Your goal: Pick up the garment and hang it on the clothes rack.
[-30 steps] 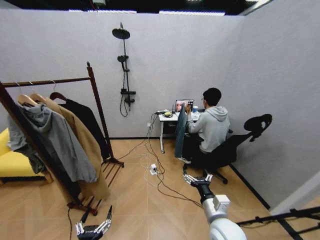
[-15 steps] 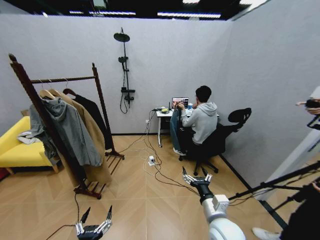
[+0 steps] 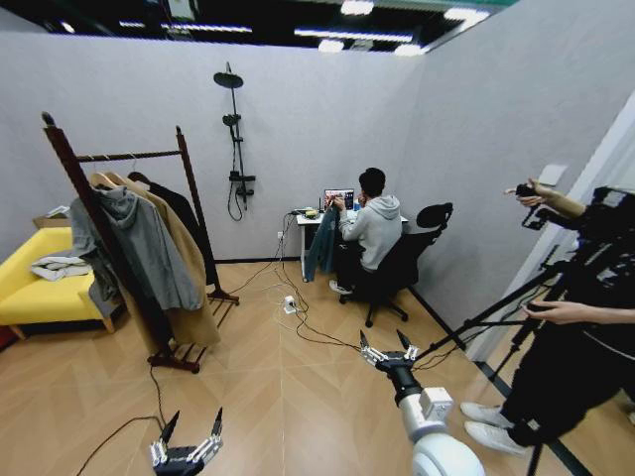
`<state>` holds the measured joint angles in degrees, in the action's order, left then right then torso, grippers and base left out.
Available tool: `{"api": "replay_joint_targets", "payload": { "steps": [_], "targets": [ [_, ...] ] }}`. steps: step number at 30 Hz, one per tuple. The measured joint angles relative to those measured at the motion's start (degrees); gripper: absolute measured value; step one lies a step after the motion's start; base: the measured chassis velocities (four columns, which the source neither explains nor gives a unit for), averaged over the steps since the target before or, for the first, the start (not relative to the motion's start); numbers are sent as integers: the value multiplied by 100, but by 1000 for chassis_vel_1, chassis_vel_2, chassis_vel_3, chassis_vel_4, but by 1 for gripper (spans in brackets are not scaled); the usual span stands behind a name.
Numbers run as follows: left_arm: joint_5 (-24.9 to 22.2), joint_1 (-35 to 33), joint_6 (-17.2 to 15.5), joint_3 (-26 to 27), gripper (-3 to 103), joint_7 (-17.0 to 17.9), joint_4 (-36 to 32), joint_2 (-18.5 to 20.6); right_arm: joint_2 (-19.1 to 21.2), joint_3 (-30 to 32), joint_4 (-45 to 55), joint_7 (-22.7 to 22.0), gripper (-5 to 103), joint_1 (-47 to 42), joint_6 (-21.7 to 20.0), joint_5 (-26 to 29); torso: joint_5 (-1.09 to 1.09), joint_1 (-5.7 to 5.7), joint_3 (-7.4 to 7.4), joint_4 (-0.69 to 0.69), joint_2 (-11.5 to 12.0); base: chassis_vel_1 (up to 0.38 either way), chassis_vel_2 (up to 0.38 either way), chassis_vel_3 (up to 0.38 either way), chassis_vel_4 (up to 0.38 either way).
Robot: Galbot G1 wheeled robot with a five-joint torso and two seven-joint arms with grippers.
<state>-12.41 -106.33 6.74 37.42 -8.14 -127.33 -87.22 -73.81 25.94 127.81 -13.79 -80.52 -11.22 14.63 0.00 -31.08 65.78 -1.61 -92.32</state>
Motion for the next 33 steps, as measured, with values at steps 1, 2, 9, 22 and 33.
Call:
{"api": "replay_joint_targets", "payload": {
  "steps": [1, 2, 9, 22, 33],
  "targets": [
    [0, 0, 0, 0, 100, 0, 0, 0, -3, -2, -7, 0, 100, 3, 5, -1, -2, -1, 1, -1, 1, 77, -31, -139, 65],
    [0, 0, 0, 0, 100, 0, 0, 0, -3, -2, -7, 0, 100, 3, 5, -1, -2, -1, 1, -1, 1, 77, -31, -139, 65],
    [0, 1, 0, -1, 100, 0, 0, 0, -13, -7, -36, -2, 100, 9, 12, -11, 0, -12, 5, 1, 7, -22, 11, 19, -14],
    [0, 1, 0, -1, 100, 0, 0, 0, 3, -1, -57, 290, 100, 98, 8, 52, 0, -6, 2, -1, 5, -17, 8, 20, -11],
    [0, 1, 0, -1, 100, 0, 0, 0, -33, 175, 54, 483, 100, -9, -42, 103, 0, -7, 3, -1, 5, 0, 0, 0, 0]
  ]
}}
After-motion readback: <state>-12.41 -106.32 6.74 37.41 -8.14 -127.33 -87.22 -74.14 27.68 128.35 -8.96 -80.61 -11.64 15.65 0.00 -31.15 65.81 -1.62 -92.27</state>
